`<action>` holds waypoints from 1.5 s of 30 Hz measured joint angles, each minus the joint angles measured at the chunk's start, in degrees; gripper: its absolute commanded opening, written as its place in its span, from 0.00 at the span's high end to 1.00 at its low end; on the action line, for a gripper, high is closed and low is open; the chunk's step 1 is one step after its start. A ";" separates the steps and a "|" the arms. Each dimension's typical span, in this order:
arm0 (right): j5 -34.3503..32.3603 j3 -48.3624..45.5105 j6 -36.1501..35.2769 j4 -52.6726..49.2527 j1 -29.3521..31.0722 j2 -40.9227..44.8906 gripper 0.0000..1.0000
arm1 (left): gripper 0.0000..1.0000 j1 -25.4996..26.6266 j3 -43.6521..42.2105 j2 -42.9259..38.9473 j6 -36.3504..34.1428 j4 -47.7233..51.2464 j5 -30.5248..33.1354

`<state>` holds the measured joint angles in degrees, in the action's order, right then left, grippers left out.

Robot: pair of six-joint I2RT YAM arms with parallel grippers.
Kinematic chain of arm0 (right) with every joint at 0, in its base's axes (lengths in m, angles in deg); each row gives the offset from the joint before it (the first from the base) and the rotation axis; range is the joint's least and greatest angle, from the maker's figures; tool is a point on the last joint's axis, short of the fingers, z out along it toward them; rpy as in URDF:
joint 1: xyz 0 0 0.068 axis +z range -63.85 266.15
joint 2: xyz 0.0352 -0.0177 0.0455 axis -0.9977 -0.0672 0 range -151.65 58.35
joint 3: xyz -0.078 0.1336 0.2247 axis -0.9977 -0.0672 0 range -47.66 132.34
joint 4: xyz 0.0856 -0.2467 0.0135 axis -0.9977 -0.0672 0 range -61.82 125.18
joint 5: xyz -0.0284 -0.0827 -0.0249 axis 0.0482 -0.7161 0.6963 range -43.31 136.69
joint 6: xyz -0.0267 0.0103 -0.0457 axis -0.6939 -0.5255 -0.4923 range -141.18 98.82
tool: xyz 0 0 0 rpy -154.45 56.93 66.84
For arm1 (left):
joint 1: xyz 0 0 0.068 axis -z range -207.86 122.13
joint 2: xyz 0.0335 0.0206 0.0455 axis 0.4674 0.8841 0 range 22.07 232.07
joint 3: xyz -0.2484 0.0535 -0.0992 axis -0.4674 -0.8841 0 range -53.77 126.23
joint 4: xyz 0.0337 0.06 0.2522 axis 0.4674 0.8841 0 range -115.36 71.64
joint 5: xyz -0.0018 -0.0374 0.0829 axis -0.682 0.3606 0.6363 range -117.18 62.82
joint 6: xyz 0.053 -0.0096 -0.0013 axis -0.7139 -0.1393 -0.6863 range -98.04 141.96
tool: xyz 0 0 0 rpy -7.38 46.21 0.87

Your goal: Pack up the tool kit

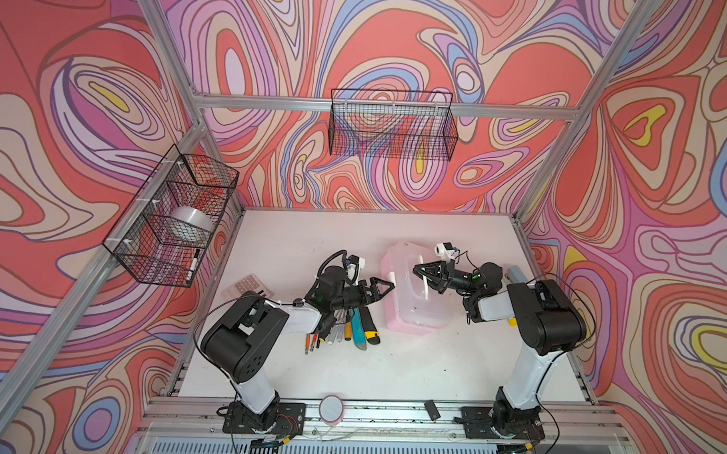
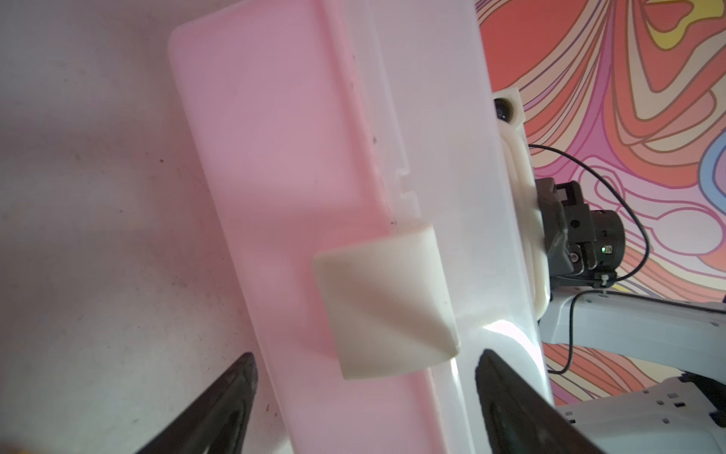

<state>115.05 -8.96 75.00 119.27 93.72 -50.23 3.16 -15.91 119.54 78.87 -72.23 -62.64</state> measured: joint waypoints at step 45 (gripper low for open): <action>-1.53 5.31 -28.68 -43.01 0.15 10.58 1.00 | 0.15 -4.94 -0.44 3.45 20.90 -24.48 -9.77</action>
<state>113.52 -3.65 46.32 76.26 93.87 -39.65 -1.78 -16.34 123.00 99.76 -96.71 -72.41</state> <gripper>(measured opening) 0.193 0.844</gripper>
